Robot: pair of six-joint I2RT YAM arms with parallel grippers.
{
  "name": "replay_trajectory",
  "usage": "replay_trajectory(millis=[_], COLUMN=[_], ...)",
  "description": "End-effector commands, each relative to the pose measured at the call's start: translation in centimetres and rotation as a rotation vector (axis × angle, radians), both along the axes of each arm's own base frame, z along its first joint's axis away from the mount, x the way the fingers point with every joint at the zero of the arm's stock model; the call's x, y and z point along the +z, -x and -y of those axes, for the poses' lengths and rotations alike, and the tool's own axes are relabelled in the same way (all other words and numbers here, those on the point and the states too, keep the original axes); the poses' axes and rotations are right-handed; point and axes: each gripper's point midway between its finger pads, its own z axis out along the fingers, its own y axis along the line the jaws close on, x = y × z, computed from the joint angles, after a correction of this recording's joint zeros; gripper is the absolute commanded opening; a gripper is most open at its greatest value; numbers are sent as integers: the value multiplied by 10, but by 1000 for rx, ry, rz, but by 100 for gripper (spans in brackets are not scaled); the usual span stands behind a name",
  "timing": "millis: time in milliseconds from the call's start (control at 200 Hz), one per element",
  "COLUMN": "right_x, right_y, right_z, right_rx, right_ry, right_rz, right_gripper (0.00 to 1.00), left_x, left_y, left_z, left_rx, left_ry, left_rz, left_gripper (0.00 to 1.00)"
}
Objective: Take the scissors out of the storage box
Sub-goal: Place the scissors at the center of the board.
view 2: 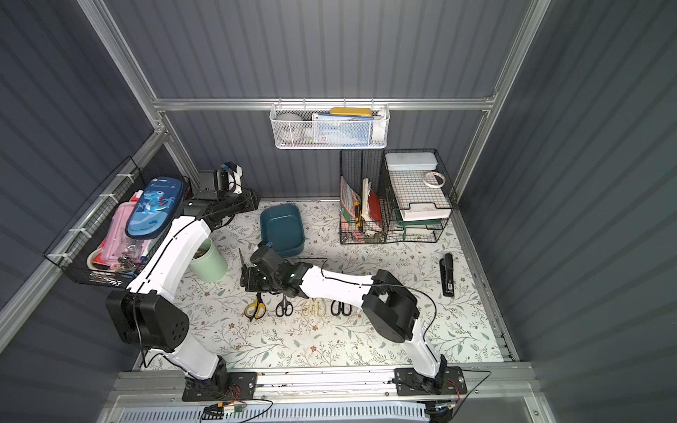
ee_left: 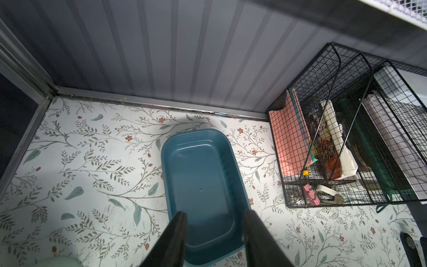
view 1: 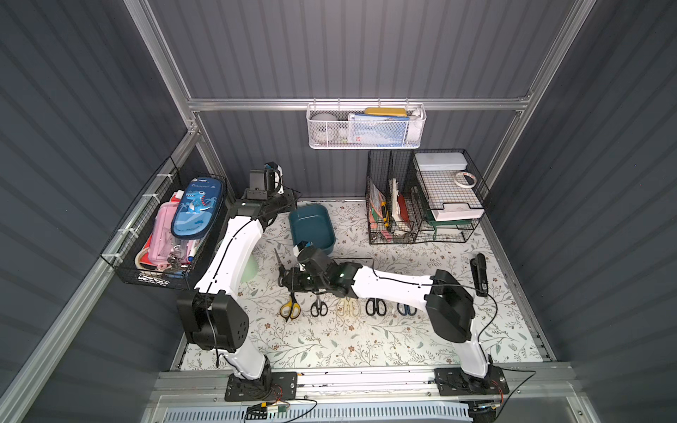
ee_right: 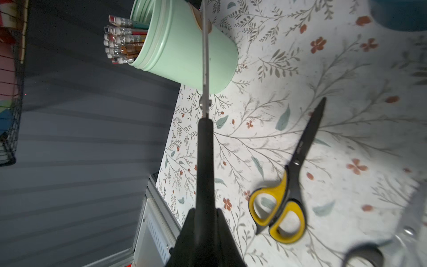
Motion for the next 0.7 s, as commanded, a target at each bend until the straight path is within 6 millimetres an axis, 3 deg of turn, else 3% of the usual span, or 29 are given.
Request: replay_trajectory(millis=[0,345,695], right_x=[-8,-43,-84], right_y=[-15,-3,15], right_z=[-19,-63,-73], right_rx=[-94,-185,-206], right_ry=[-30,-56,-41], right_rz=[-9,-106,-217], right_gripper=[4,5,7], left_x=[7,3,-13], left_y=[19,27,26], left_z=[-8,-6,-4], left_rx=[35,18,8], left_ry=[18,26,25], left_rz=[-26,-58,-95], left_gripper=[45,45,44])
